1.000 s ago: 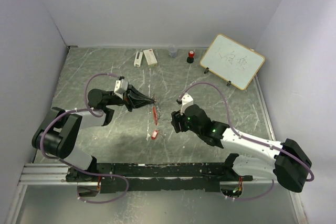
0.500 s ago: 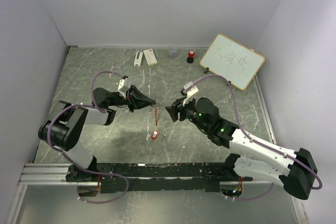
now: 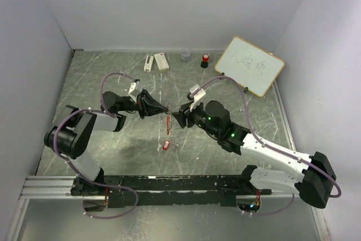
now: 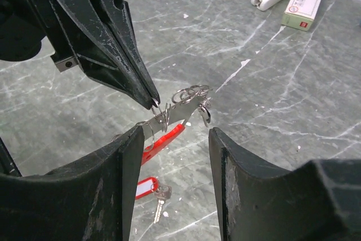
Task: Put the keys on the keyring
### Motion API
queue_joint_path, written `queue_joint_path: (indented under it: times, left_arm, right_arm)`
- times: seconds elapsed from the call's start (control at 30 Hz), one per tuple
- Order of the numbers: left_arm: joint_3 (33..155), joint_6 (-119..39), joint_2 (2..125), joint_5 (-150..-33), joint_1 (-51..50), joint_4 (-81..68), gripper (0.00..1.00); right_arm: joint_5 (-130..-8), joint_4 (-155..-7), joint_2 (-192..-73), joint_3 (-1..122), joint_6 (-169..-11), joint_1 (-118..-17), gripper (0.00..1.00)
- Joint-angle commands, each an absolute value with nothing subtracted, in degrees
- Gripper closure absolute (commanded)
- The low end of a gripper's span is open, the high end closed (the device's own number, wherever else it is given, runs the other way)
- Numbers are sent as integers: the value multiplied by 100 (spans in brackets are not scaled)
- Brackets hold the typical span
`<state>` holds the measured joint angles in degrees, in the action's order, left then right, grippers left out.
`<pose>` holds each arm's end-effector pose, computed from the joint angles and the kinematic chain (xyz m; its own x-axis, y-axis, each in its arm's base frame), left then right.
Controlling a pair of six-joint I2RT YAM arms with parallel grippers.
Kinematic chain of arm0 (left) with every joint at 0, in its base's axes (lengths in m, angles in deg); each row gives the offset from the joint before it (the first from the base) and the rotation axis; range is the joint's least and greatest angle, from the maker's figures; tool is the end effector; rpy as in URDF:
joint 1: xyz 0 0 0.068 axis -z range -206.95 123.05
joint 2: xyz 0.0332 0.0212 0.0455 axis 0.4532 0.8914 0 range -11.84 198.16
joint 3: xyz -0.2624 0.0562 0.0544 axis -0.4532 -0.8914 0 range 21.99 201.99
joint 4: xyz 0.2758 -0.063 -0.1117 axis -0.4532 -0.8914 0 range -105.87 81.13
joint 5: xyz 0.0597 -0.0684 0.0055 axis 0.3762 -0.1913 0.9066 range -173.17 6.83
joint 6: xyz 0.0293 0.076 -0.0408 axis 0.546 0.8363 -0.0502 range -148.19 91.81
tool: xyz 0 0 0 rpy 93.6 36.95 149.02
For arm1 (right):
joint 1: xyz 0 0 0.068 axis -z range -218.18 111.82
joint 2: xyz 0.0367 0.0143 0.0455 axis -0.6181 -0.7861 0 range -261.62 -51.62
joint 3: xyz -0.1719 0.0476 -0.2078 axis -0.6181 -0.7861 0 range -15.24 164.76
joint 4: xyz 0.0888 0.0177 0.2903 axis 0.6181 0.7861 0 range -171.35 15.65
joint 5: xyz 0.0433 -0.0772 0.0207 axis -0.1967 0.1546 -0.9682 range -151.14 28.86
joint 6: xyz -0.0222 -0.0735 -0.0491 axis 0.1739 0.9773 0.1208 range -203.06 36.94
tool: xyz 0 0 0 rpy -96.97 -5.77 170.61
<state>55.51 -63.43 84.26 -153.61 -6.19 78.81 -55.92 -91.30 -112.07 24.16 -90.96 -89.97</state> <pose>0.2784 -0.1877 0.1901 -0.2050 -0.1290 -0.9702 0.9775 -0.0780 -0.1961 0.2124 0.2577 0.2659 -0.2180 -0.0557 -0.9744 -0.7040 0.7004 0.1175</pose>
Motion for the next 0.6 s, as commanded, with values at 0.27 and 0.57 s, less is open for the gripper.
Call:
queue_joint_path:
  times: [0.27,0.57]
  left_arm:
    - [6005,-6621,8441,-16718,-249,9492,93]
    - [6544,-6828,8343,-17093,-259,9484,93]
  right_arm:
    - [-5576,-9534,-11110,2392,-8879,-8973,56]
    - [-5429,-9284,-10534,2144,-8775,-8963,54]
